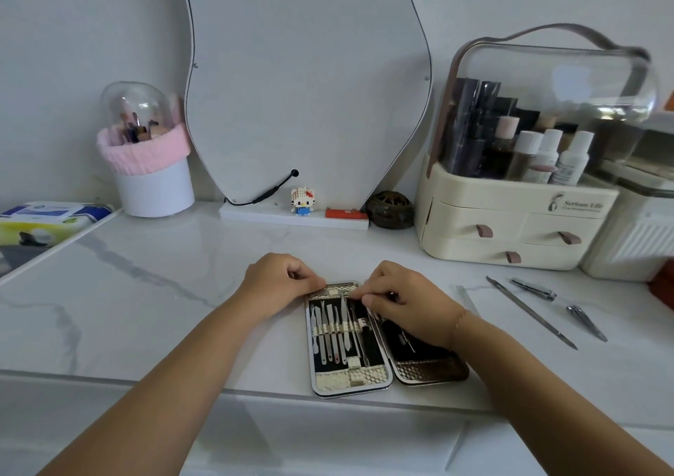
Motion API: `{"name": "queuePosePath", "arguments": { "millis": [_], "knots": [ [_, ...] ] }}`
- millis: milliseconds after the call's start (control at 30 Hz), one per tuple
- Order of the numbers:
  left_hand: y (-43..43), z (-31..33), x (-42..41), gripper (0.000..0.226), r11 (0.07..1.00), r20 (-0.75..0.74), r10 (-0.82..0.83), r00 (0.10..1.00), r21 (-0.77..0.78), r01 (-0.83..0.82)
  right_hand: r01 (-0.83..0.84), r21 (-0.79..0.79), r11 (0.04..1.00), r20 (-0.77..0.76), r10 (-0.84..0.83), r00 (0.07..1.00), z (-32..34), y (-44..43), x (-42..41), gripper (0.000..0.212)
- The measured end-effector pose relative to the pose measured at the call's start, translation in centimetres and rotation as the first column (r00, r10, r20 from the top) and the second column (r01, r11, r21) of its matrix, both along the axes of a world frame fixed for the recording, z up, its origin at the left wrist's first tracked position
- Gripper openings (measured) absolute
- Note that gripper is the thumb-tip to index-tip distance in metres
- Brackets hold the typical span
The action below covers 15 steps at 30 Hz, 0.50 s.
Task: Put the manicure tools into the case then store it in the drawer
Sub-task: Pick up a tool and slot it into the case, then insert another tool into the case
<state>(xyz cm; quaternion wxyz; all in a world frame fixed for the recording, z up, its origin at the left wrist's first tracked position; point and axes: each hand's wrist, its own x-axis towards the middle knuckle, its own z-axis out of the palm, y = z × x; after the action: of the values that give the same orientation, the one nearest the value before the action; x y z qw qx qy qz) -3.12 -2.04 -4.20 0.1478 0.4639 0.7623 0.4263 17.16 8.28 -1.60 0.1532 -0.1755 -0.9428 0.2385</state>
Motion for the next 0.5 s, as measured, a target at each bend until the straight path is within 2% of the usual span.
{"name": "queuePosePath", "arguments": {
  "millis": [100,200,267,334,434,501],
  "knots": [
    [-0.2,0.0,0.0,0.008,1.0,0.029,0.002,1.0,-0.012,-0.001,0.163,-0.014,0.987,-0.184,-0.163,0.969,0.1,1.2,1.9,0.02],
    [-0.2,0.1,0.2,0.008,1.0,0.028,-0.01,1.0,-0.004,0.01,0.455,-0.018,0.89,-0.269,-0.443,0.855,0.4,4.3,6.0,0.009],
    [-0.3,0.3,0.4,0.011,1.0,0.025,-0.015,1.0,0.004,0.015,0.633,-0.025,0.773,-0.224,-0.622,0.751,0.5,6.2,8.8,0.003],
    [-0.3,0.4,0.5,0.009,1.0,0.029,-0.014,0.999,0.0,0.014,0.729,0.004,0.685,-0.144,-0.721,0.678,0.2,7.7,11.3,0.006],
    [-0.3,0.4,0.4,0.007,1.0,0.034,-0.011,0.999,-0.008,0.011,0.767,0.065,0.639,0.01,-0.769,0.64,-0.4,8.8,13.2,0.013],
    [-0.4,0.4,0.5,0.008,1.0,0.036,-0.011,0.999,-0.007,0.011,0.776,0.051,0.628,0.035,-0.778,0.627,-0.7,8.9,13.7,0.015]
  ]
}}
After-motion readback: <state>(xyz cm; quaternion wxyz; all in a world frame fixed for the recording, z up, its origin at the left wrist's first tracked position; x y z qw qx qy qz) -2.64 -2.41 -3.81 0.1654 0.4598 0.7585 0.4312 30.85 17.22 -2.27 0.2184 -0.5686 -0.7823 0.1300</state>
